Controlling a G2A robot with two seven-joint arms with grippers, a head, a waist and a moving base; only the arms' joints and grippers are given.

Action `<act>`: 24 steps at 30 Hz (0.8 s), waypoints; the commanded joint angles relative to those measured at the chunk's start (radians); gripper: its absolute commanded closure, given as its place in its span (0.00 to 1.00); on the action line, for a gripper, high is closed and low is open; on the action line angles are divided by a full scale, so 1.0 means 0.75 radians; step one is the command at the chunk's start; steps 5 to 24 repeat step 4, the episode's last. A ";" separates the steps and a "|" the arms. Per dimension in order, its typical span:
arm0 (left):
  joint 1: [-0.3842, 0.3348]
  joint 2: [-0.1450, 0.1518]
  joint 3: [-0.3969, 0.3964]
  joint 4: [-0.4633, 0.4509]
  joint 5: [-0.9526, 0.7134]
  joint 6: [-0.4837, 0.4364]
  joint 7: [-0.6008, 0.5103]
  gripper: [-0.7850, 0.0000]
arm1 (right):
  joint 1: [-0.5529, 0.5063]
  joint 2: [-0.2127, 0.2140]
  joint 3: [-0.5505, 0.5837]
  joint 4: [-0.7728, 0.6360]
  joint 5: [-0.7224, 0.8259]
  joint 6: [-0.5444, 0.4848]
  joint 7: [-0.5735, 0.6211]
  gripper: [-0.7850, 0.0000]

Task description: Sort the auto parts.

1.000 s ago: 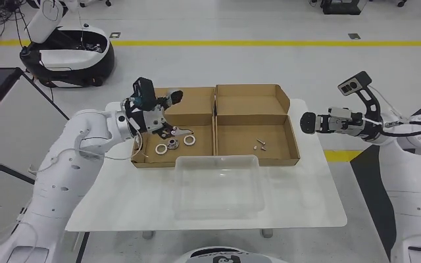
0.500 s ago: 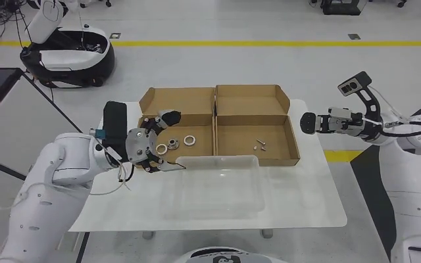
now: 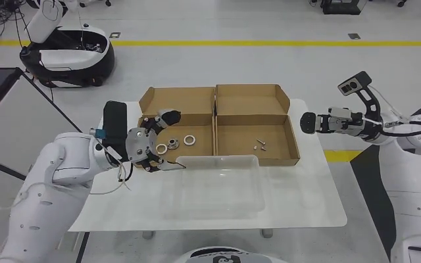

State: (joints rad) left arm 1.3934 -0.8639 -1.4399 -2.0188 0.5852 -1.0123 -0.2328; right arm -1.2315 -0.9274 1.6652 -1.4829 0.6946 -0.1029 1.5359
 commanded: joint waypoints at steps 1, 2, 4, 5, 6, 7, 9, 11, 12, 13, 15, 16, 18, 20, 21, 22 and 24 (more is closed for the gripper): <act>0.000 0.000 0.000 0.000 0.000 0.000 0.000 0.00 | 0.000 0.000 0.000 0.000 0.000 0.000 0.000 0.00; 0.000 0.000 0.000 0.000 0.000 0.000 0.000 0.00 | 0.000 0.000 0.000 0.000 0.000 0.000 0.000 0.00; 0.000 0.000 0.000 0.000 0.000 0.000 0.000 0.00 | 0.000 0.000 0.000 0.000 0.000 0.000 0.000 0.00; 0.000 0.000 0.000 0.000 0.000 0.000 0.000 0.00 | 0.000 0.000 0.000 0.000 0.000 0.000 0.000 0.00; 0.000 0.000 0.000 0.000 0.000 0.000 0.000 0.00 | 0.000 0.000 0.000 0.000 0.000 0.000 0.000 0.00; 0.000 0.000 0.000 0.000 0.000 0.000 0.000 0.00 | 0.000 0.000 0.000 0.000 0.000 0.000 0.000 0.00; 0.000 0.000 0.000 0.000 0.000 0.000 0.000 0.00 | 0.000 0.000 0.000 0.000 0.000 0.000 0.000 0.00; 0.000 0.000 0.000 0.000 0.000 0.000 0.000 0.00 | 0.000 0.000 0.000 0.000 0.000 0.000 0.000 0.00; 0.000 0.000 0.000 0.000 0.000 0.000 0.000 0.00 | 0.000 0.000 0.000 0.000 0.000 0.000 0.000 0.00; 0.000 0.000 0.000 0.000 0.000 0.000 0.000 0.00 | 0.000 0.000 0.000 0.000 0.000 0.000 0.000 0.00; 0.000 0.000 0.000 0.000 0.000 0.000 0.000 0.00 | 0.000 0.000 0.000 0.000 0.000 0.000 0.000 0.00; 0.000 0.000 0.000 0.000 0.000 0.000 0.000 0.00 | 0.000 0.000 0.000 0.000 0.000 0.000 0.000 0.00; 0.000 0.000 0.000 0.000 0.000 0.000 0.000 0.00 | 0.000 0.000 0.000 0.000 0.000 0.000 0.000 0.00; 0.000 0.000 0.000 0.000 0.000 0.000 0.000 0.00 | 0.000 0.000 0.000 0.000 0.000 0.000 0.000 0.00; 0.000 0.000 0.000 0.000 0.000 0.000 0.000 0.00 | 0.000 0.000 0.000 0.000 0.000 0.000 0.000 0.00; 0.000 0.000 0.000 0.000 0.000 0.000 0.000 0.00 | 0.000 0.000 0.000 0.000 0.000 0.000 0.000 0.00; 0.000 0.000 0.000 0.000 0.000 0.000 0.000 0.00 | 0.000 0.000 0.000 0.000 0.000 0.000 0.000 0.00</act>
